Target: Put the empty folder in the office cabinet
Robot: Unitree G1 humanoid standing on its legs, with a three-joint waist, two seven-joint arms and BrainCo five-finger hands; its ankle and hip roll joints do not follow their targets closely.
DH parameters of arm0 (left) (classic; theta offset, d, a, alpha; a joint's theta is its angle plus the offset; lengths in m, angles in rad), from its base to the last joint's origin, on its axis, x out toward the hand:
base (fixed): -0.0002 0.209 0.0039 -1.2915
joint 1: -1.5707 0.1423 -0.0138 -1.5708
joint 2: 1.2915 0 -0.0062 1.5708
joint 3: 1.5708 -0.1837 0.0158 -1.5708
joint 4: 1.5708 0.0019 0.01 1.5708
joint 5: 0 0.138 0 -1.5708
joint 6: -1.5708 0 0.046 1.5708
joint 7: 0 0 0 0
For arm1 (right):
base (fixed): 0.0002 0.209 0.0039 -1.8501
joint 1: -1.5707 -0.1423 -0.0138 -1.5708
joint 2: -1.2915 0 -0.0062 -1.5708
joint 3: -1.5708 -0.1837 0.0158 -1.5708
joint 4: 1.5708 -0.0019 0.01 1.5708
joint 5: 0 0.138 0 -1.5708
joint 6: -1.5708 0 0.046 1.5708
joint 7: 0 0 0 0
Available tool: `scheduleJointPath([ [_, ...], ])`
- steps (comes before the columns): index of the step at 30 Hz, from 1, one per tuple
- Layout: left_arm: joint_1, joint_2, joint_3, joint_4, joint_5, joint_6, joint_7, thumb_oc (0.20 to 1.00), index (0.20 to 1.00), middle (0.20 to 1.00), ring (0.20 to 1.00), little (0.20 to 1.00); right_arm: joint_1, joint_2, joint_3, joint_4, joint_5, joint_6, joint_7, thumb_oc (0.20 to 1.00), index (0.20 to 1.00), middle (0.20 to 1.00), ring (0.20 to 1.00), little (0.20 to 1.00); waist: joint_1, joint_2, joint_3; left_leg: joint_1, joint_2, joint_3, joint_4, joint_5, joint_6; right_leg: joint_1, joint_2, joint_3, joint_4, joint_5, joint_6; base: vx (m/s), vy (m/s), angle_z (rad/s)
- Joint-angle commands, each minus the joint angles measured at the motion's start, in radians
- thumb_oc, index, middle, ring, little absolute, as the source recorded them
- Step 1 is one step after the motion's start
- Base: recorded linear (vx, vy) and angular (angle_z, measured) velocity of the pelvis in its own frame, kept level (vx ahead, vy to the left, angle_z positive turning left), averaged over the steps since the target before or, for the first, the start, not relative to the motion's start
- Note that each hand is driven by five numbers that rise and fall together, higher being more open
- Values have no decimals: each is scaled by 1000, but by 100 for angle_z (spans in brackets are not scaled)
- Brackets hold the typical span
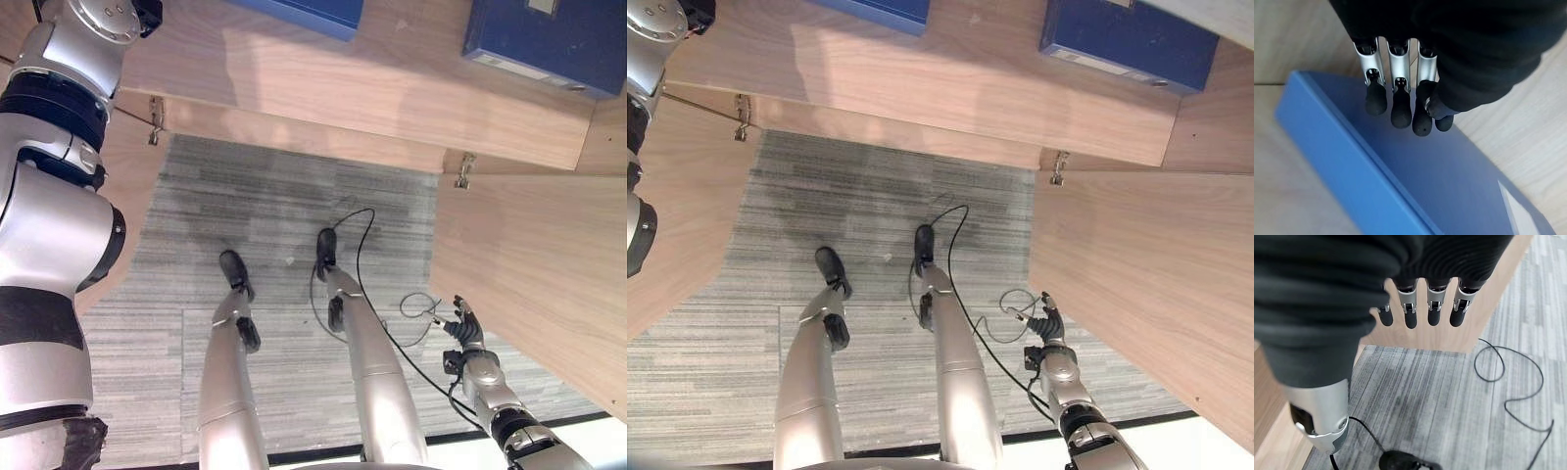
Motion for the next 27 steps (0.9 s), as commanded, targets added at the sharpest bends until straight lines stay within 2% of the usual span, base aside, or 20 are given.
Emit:
scheduleJointPath([
  [1,-99,18,40,38,-76,-41,13,200,200,200,200,200,-7,-70,10,44,31,8,-22,1000,1000,1000,1000,1000,-51,76,-19,109,47,-97,-64,-74,-101,81,-82,24,-98,50,129,41,8,-7],
  [9,-74,-28,80,8,-144,-67,28,200,200,200,200,200,24,-66,0,56,25,13,-25,1000,1000,1000,1000,1000,-58,78,-20,115,35,-88,-105,-56,-112,100,-80,27,-170,88,138,8,-23,-5],
  [15,94,-92,192,-147,-186,-110,67,200,200,200,200,200,59,-48,-8,47,12,20,-31,1000,1000,1000,1000,1000,-39,77,-24,125,25,-98,-116,-47,-111,98,-76,22,-157,81,135,-19,-59,1],
  [16,206,-108,223,-297,-156,-126,90,200,200,200,200,200,73,-37,-16,28,1,22,-34,1000,1000,1000,1000,1000,-23,76,-18,137,19,-101,-132,-40,-111,104,-77,17,-157,79,134,-45,-86,2],
  [19,313,-116,218,-421,-79,-125,97,200,200,200,200,200,76,-26,-20,11,-15,27,-32,1000,1000,1000,1000,1000,-1,71,-7,153,13,-103,-164,-24,-115,116,-81,9,-166,81,134,-50,-92,8],
  [27,444,-136,183,-566,122,-94,92,200,200,200,200,200,74,-18,-34,7,-45,28,-29,1000,1000,1000,1000,1000,33,64,14,178,7,-110,-230,19,-125,133,-81,-19,-177,82,134,-45,-70,16],
])
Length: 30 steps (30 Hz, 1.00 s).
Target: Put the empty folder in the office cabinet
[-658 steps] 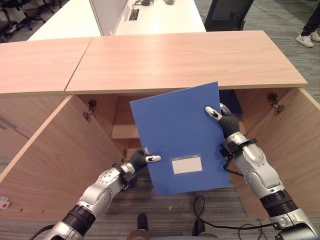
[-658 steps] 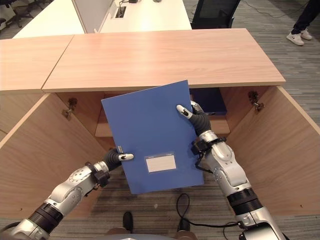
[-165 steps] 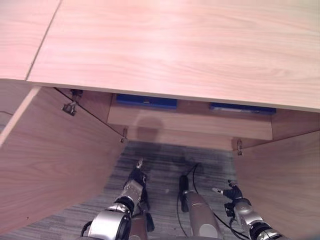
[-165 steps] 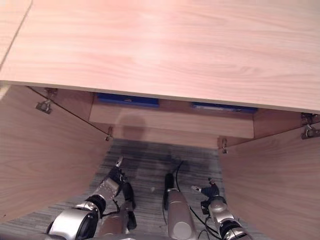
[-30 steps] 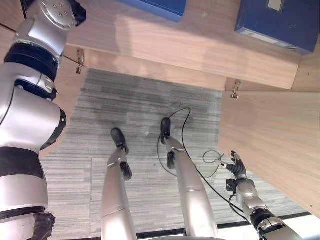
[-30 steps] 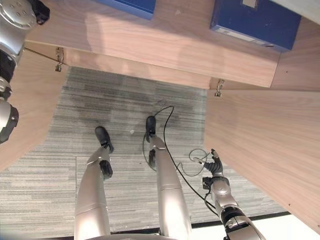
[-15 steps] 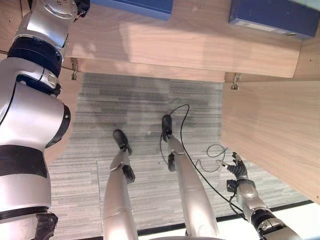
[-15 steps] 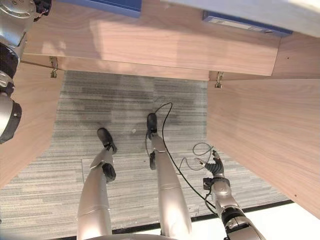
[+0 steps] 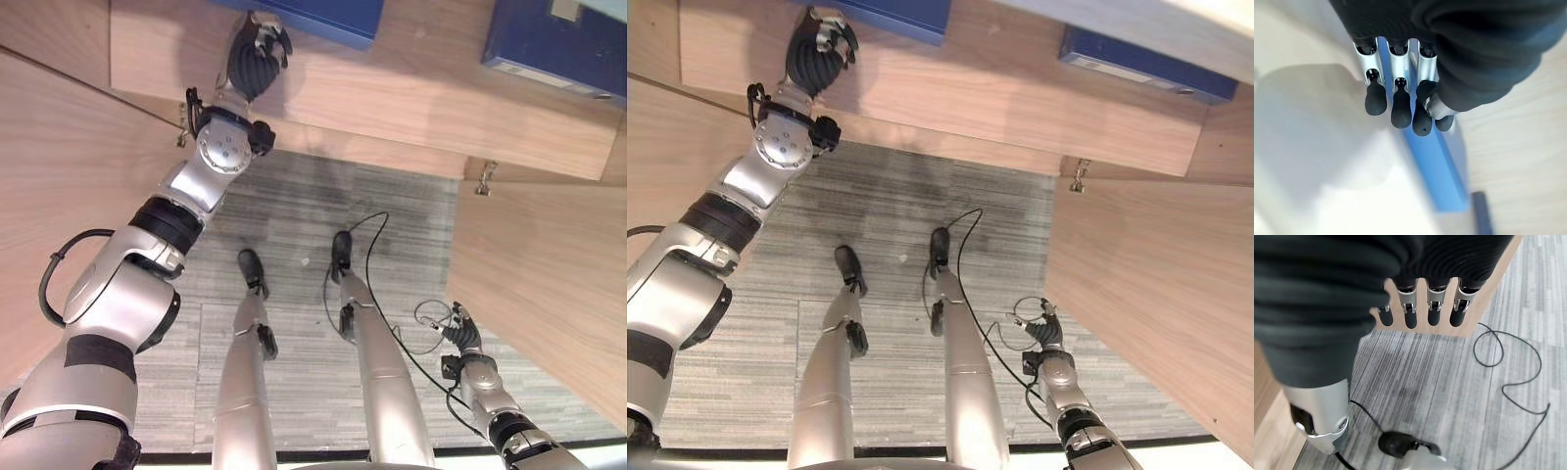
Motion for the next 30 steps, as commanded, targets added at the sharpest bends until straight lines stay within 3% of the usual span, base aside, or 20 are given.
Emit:
scheduleJointPath([
  [1,-40,14,39,-82,97,-35,9,200,200,200,200,200,57,-41,-21,2,-36,7,-20,1000,1000,1000,1000,1000,-27,39,22,68,47,-87,21,-116,-102,86,-69,10,-95,44,125,-37,-49,5],
  [7,15,-42,13,-172,176,-24,-16,200,200,200,200,200,62,-46,-24,-7,-51,9,-22,1000,1000,1000,1000,1000,-9,41,31,71,47,-91,5,-106,-99,76,-74,2,-83,39,123,-21,-21,4],
  [21,-276,-154,-140,185,267,30,-29,200,200,200,200,200,28,-83,11,38,-42,7,-16,1000,1000,1000,1000,1000,-43,46,29,52,68,-84,11,-102,-100,40,-80,5,-55,41,121,0,1,0],
  [30,-389,-173,-153,385,215,37,-55,200,200,200,200,200,15,-98,31,65,-7,0,-8,1000,1000,1000,1000,1000,-78,45,7,33,80,-76,37,-114,-98,22,-77,16,-51,47,121,0,10,-3],
])
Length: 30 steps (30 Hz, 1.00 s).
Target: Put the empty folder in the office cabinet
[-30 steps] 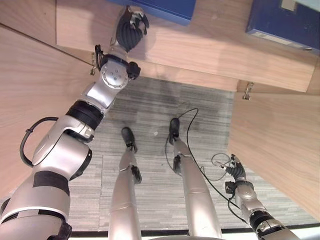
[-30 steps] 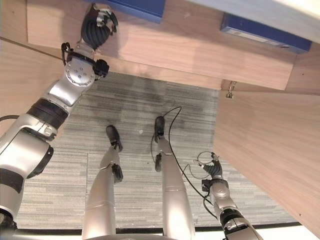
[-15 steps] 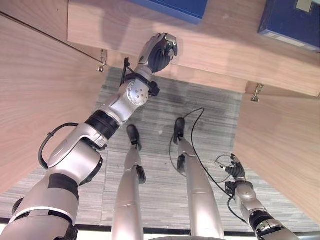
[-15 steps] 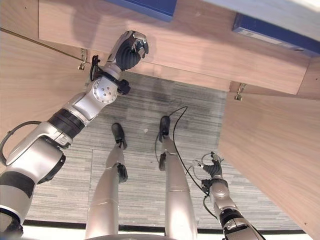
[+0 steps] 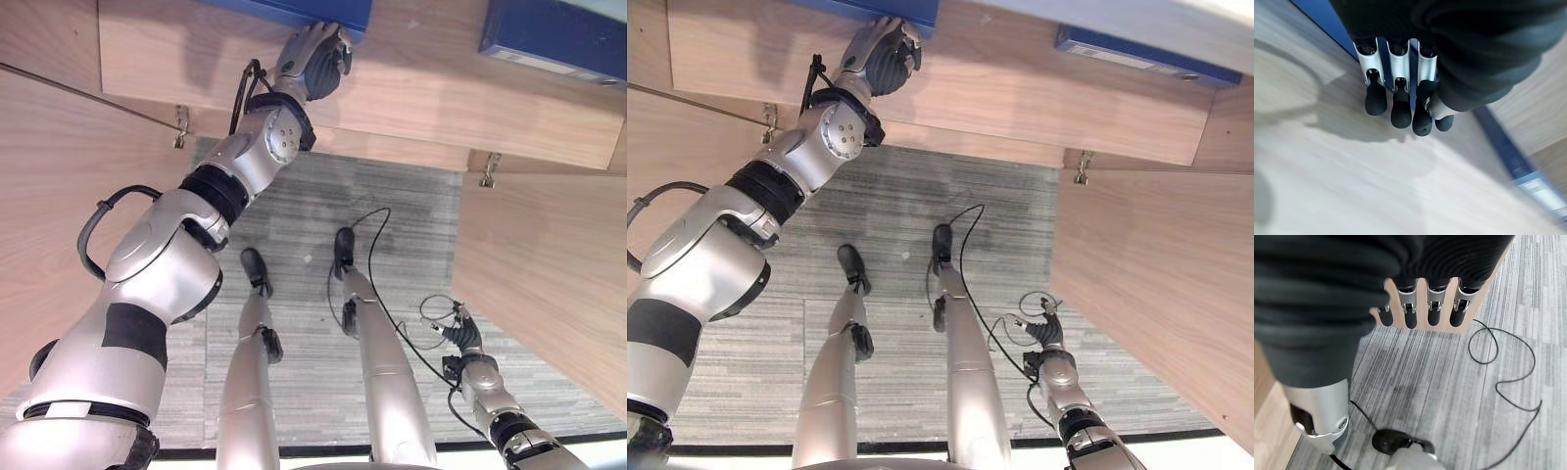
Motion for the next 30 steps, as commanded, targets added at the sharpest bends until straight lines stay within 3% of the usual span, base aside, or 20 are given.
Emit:
scheduleJointPath([
  [1,-123,15,43,69,-13,-24,1,200,200,200,200,200,16,-81,27,66,31,0,-11,1000,1000,1000,1000,1000,-17,18,-10,1,98,-93,86,-140,-107,32,-64,-2,-73,59,121,18,21,-6],
  [15,-133,86,83,164,-111,-16,-47,200,200,200,200,200,19,-78,15,88,70,-5,-17,1000,1000,1000,1000,1000,-51,30,-31,-42,113,-81,145,-171,-102,-1,-62,15,-74,67,120,13,14,-5],
  [22,-140,107,142,193,-225,-12,-71,200,200,200,200,200,3,-75,8,75,96,-8,-21,1000,1000,1000,1000,1000,-68,31,-33,-73,118,-80,169,-185,-101,-24,-61,22,-77,70,122,6,11,-2],
  [30,-215,143,98,198,-244,-17,-80,200,200,200,200,200,1,-76,4,59,105,-14,-16,1000,1000,1000,1000,1000,-81,42,-42,-89,118,-82,166,-187,-105,-35,-56,29,-99,80,127,18,5,-3],
])
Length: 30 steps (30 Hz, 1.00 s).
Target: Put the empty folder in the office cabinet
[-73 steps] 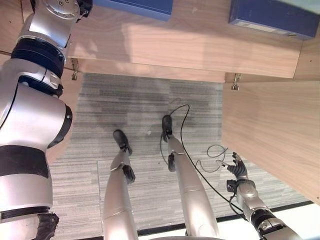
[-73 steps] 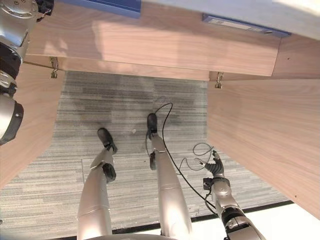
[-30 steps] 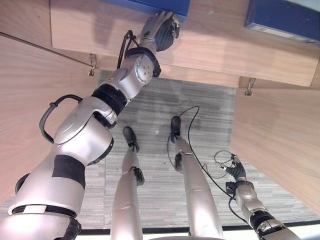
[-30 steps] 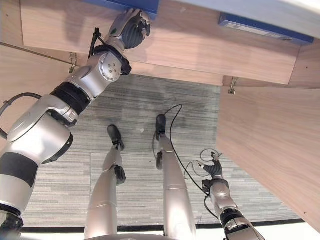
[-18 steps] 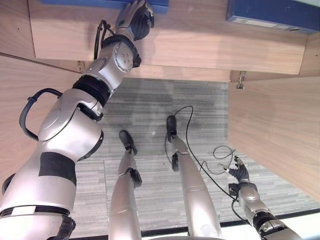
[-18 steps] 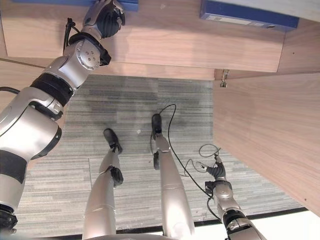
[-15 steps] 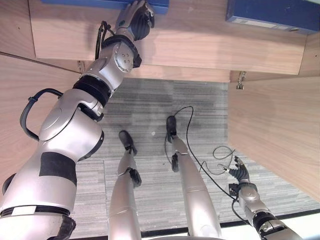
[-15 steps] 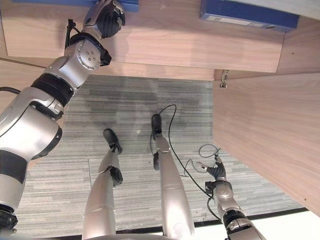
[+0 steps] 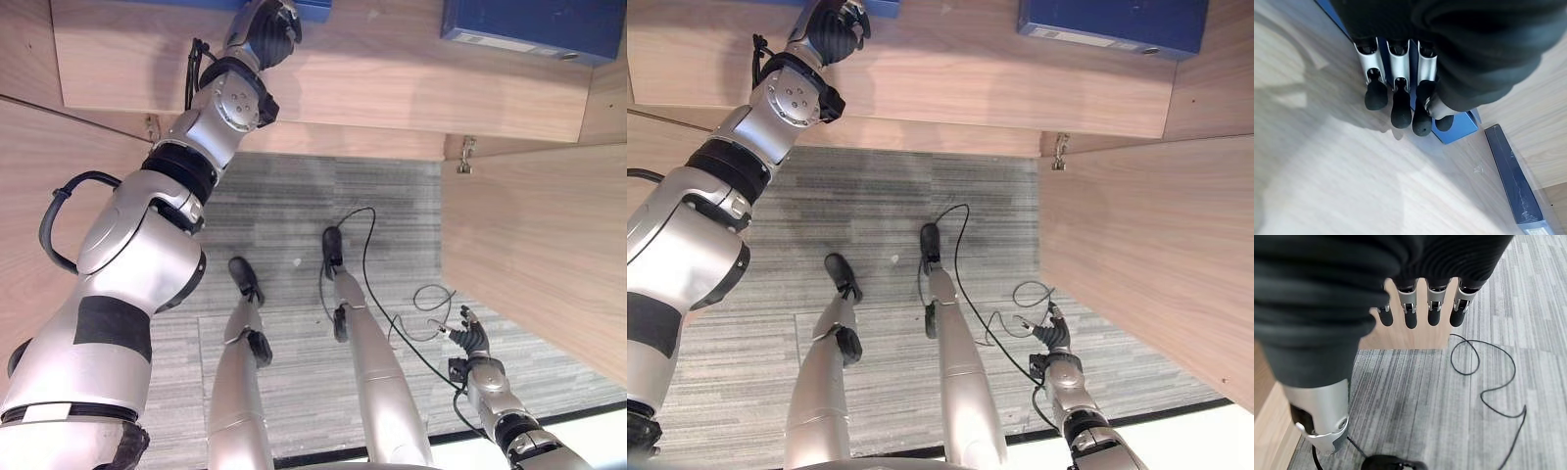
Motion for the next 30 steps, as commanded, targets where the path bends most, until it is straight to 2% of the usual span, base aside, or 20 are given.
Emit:
scheduleJointPath([
  [1,-170,65,39,97,-38,6,7,200,200,200,200,200,2,-68,5,23,55,-7,-16,1000,1000,1000,1000,1000,-36,41,38,64,94,-125,-6,-96,-127,22,-73,-20,-8,11,117,32,11,-2],
  [5,-186,75,34,94,-53,4,9,200,200,200,200,200,7,-71,10,21,53,-7,-10,1000,1000,1000,1000,1000,-38,42,29,69,93,-124,-10,-94,-127,25,-71,-20,-11,10,117,2,-4,-1],
  [14,22,68,174,-78,-144,-45,53,200,200,200,200,200,65,-65,-5,-14,27,-1,-7,1000,1000,1000,1000,1000,-8,42,4,160,86,-130,-7,-100,-124,77,-63,-25,57,-31,110,2,-18,-1],
  [15,72,70,192,-132,-149,-52,60,200,200,200,200,200,76,-60,-12,-24,23,2,-8,1000,1000,1000,1000,1000,0,42,5,176,82,-130,-7,-102,-123,88,-64,-26,68,-37,109,19,-53,1],
  [16,218,77,239,-289,-154,-71,80,200,200,200,200,200,108,-48,-27,-49,2,6,-9,1000,1000,1000,1000,1000,23,39,13,223,76,-135,-9,-106,-123,123,-67,-32,92,-51,106,15,-70,5],
  [18,406,103,293,-461,-138,-87,80,200,200,200,200,200,142,-40,-53,-70,-23,21,-11,1000,1000,1000,1000,1000,51,34,18,288,67,-132,-24,-108,-128,179,-72,-42,99,-65,101,-19,-71,16],
  [19,610,109,364,-610,-192,-106,44,200,200,200,200,200,159,-30,-82,-61,-44,42,-7,1000,1000,1000,1000,1000,75,27,28,342,47,-125,-50,-70,-124,230,-83,-65,89,-41,83,-38,-59,17],
  [20,714,107,401,-681,-228,-113,12,200,200,200,200,200,173,-26,-93,-61,-57,55,-5,1000,1000,1000,1000,1000,88,30,27,385,39,-126,-70,-66,-126,267,-85,-73,87,-48,79,-37,-50,15],
  [21,806,105,428,-735,-261,-121,-14,253,253,253,253,253,190,-19,-108,-59,-66,65,1,1000,1000,1000,1000,1000,98,32,25,424,33,-125,-89,-65,-127,299,-86,-81,84,-52,76,26,-22,23],
  [22,893,99,450,-786,-295,-120,-43,464,464,464,464,464,198,-19,-115,-51,-79,73,3,1000,1000,1000,1000,1000,111,34,25,461,28,-127,-109,-60,-129,334,-85,-90,80,-56,74,13,-31,32],
  [23,979,108,465,-845,-322,-125,-81,784,784,784,784,784,205,-20,-127,-42,-94,83,7,1000,1000,1000,1000,1000,126,38,21,494,26,-129,-126,-55,-130,369,-84,-96,75,-60,72,23,-26,32],
  [24,1051,125,473,-898,-339,-123,-115,1000,1000,1000,1000,1000,219,-20,-138,-35,-107,93,11,1000,1000,1000,1000,1000,135,42,19,527,23,-131,-143,-52,-130,400,-84,-101,69,-64,70,30,-16,33],
  [30,1381,163,505,-1089,-545,-70,-310,1000,1000,1000,1000,1000,276,-27,-156,-13,-157,115,44,1000,1000,1000,1000,1000,184,54,-5,699,37,-142,-228,-25,-138,581,-69,-138,28,-87,66,61,-26,13],
])
